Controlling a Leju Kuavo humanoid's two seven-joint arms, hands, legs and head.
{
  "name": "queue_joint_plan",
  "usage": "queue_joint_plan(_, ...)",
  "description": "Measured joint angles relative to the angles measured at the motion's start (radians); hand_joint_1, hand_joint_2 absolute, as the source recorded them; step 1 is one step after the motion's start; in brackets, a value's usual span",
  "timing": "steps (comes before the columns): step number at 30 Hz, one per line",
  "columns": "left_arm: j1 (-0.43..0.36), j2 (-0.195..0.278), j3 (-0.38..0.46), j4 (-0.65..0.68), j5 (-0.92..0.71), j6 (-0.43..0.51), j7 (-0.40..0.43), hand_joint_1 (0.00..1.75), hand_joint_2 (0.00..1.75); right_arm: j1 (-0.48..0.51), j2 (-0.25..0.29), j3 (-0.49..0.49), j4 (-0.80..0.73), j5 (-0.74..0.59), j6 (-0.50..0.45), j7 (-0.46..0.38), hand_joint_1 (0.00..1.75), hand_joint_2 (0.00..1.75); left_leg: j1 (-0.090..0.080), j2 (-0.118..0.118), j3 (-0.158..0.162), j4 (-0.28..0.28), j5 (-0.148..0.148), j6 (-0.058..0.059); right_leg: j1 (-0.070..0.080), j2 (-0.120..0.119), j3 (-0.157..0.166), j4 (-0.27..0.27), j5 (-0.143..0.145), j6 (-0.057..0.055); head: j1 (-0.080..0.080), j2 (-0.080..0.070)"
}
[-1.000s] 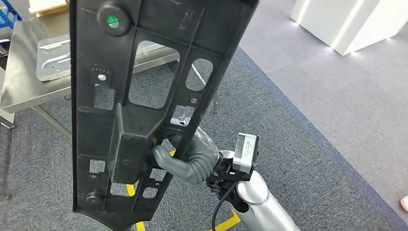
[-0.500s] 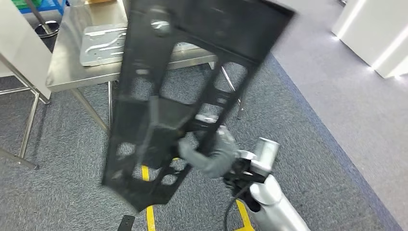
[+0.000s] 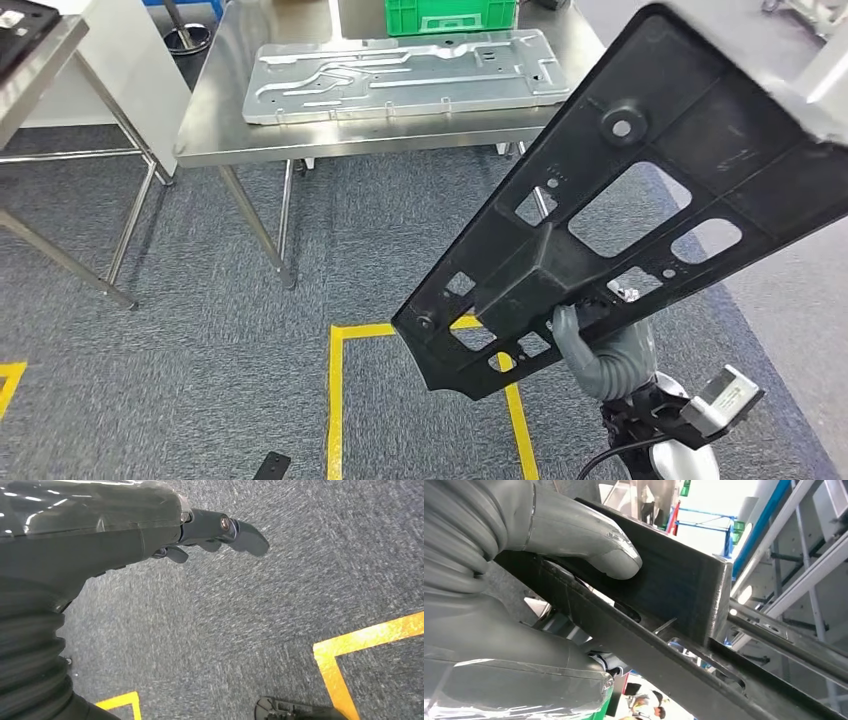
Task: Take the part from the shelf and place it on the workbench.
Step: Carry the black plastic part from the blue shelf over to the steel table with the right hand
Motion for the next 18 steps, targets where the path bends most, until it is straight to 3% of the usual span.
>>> queue_joint_plan(2, -0.001, 0.002, 0.0, 0.0, -0.004, 0.009, -0.026, 0.0, 1.75, 0.008, 0.004, -0.012, -0.012, 0.002, 0.006, 0.002, 1.75, 1.75, -0.001, 0.051, -0.025, 0.057, -0.037, -0.013, -0.003, -0.026, 0.009, -0.007, -0.001, -0.011, 0.0, 0.0)
queue_joint_plan(3, -0.003, 0.002, -0.001, 0.0, -0.006, 0.012, -0.036, 0.0, 1.75, 0.014, 0.004, -0.018, -0.016, 0.003, 0.008, 0.002, 1.75, 1.75, 0.001, 0.082, -0.052, 0.116, -0.07, -0.02, -0.003, -0.039, 0.013, -0.008, -0.004, -0.015, 0.0, 0.0)
queue_joint_plan(5, -0.005, 0.002, -0.001, 0.0, -0.008, 0.014, -0.046, 0.0, 1.75, 0.027, 0.004, -0.03, -0.021, 0.004, 0.01, 0.002, 1.75, 1.75, 0.011, 0.109, -0.117, 0.247, -0.126, -0.032, -0.002, -0.067, 0.019, -0.008, -0.011, -0.018, 0.0, 0.0)
queue_joint_plan(6, -0.005, 0.003, -0.001, 0.0, -0.009, 0.014, -0.047, 0.0, 1.75, 0.031, 0.004, -0.033, -0.022, 0.004, 0.011, 0.002, 1.75, 1.75, 0.016, 0.113, -0.133, 0.279, -0.131, -0.036, -0.002, -0.08, 0.023, -0.008, -0.014, -0.017, 0.0, 0.0)
queue_joint_plan(7, -0.004, 0.003, -0.001, 0.0, -0.01, 0.014, -0.047, 0.0, 1.75, 0.034, 0.004, -0.035, -0.022, 0.005, 0.011, 0.002, 1.75, 1.75, 0.019, 0.116, -0.129, 0.27, -0.114, -0.039, -0.003, -0.092, 0.027, -0.007, -0.018, -0.015, 0.0, 0.0)
queue_joint_plan(8, -0.003, 0.003, -0.001, 0.0, -0.011, 0.015, -0.048, 0.0, 1.75, 0.036, 0.004, -0.037, -0.023, 0.005, 0.011, 0.002, 1.75, 1.75, 0.021, 0.122, -0.104, 0.221, -0.082, -0.04, -0.003, -0.103, 0.033, -0.007, -0.022, -0.013, 0.0, 0.0)
queue_joint_plan(10, -0.004, 0.003, -0.001, 0.0, -0.012, 0.017, -0.056, 0.0, 1.75, 0.039, 0.005, -0.04, -0.027, 0.007, 0.012, 0.002, 1.75, 1.75, 0.016, 0.162, -0.03, 0.078, -0.017, -0.033, -0.001, -0.125, 0.045, -0.007, -0.032, -0.005, 0.0, 0.0)
queue_joint_plan(12, -0.007, 0.004, -0.002, 0.0, -0.015, 0.022, -0.078, 0.0, 1.75, 0.042, 0.005, -0.047, -0.036, 0.011, 0.016, 0.001, 1.75, 1.75, 0.007, 0.189, 0.006, 0.002, 0.005, -0.019, 0.004, -0.144, 0.053, -0.007, -0.039, 0.005, 0.0, 0.0)
queue_joint_plan(14, -0.008, 0.004, -0.002, 0.0, -0.02, 0.028, -0.103, 0.0, 1.75, 0.046, 0.005, -0.052, -0.047, 0.016, 0.021, 0.001, 1.75, 1.75, 0.003, 0.171, 0.006, -0.006, 0.003, -0.006, 0.006, -0.164, 0.059, -0.011, -0.043, 0.016, 0.0, 0.0)
queue_joint_plan(15, -0.007, 0.004, -0.002, 0.0, -0.023, 0.031, -0.112, 0.0, 1.75, 0.049, 0.005, -0.054, -0.054, 0.018, 0.023, 0.001, 1.75, 1.75, 0.005, 0.159, 0.008, -0.011, 0.005, 0.0, 0.003, -0.164, 0.063, -0.01, -0.047, 0.022, 0.0, 0.0)
queue_joint_plan(16, -0.008, 0.004, -0.002, 0.0, -0.026, 0.034, -0.119, 0.0, 1.75, 0.051, 0.005, -0.056, -0.061, 0.022, 0.024, 0.0, 1.75, 1.75, 0.007, 0.147, 0.011, -0.016, 0.008, 0.007, 0.001, -0.147, 0.06, 0.003, -0.059, 0.026, 0.0, 0.0)
queue_joint_plan(18, -0.012, 0.004, -0.003, 0.0, -0.033, 0.037, -0.126, 0.0, 1.75, 0.061, 0.005, -0.062, -0.075, 0.029, 0.026, 0.0, 1.75, 1.75, 0.012, 0.124, 0.017, -0.025, 0.012, 0.019, -0.003, -0.085, 0.02, 0.092, -0.112, 0.032, 0.001, 0.0)
